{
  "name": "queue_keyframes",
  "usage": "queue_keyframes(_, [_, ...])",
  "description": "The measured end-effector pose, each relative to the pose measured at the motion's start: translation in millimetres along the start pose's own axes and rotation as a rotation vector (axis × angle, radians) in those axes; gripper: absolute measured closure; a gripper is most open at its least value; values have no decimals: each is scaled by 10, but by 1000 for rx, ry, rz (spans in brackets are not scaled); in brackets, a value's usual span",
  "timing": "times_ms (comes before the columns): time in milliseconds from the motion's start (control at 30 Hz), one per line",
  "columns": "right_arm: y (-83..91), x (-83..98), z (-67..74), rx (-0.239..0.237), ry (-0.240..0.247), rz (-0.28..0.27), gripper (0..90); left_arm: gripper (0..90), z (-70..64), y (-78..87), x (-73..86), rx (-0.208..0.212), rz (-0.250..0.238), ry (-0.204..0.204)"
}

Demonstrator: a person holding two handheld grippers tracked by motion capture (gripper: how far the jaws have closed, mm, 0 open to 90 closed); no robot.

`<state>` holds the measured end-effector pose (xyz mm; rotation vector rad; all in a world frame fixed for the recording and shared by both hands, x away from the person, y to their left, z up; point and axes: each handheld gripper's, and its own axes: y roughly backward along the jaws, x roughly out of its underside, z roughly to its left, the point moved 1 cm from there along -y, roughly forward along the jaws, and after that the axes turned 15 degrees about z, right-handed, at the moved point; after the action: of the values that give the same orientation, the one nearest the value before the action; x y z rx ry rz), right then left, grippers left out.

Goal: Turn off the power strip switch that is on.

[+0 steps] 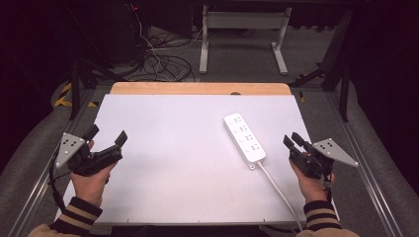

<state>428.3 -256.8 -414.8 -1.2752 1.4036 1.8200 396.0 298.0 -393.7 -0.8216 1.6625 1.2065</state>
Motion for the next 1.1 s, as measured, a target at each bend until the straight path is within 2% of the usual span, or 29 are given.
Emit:
queue_keyframes(33, [0,0,0,0,0,0,771,48,0,1,0,0,0,0])
queue_keyframes(67, [17,-12,-3,-2,-8,-7,899,49,1,1,0,0,-1,0])
queue_keyframes(100, [29,-20,-7,8,-10,-5,899,50,3,3,1,-2,0,-1])
queue_keyframes(333, [101,-134,-76,-6,-40,-25,900,54,-1,-5,7,-5,3,-1])
queue_keyframes(467, [105,-219,-68,-15,-42,-37,900,54,-3,-13,10,-5,7,-5])
queue_keyframes(533, [84,-316,-17,-29,-21,-28,900,54,2,-15,11,-8,9,-5])
queue_keyframes(633, [15,-387,68,-55,-4,11,900,54,12,-14,12,-10,11,0])
queue_keyframes(833, [-196,-432,258,-110,37,125,900,56,17,-3,14,-11,12,-2])
queue_keyframes(967, [-329,-422,324,-133,54,193,900,57,19,-4,16,-14,16,-3])
queue_keyframes(1100, [-472,-395,355,-142,49,268,900,58,16,-6,19,-16,19,-5])
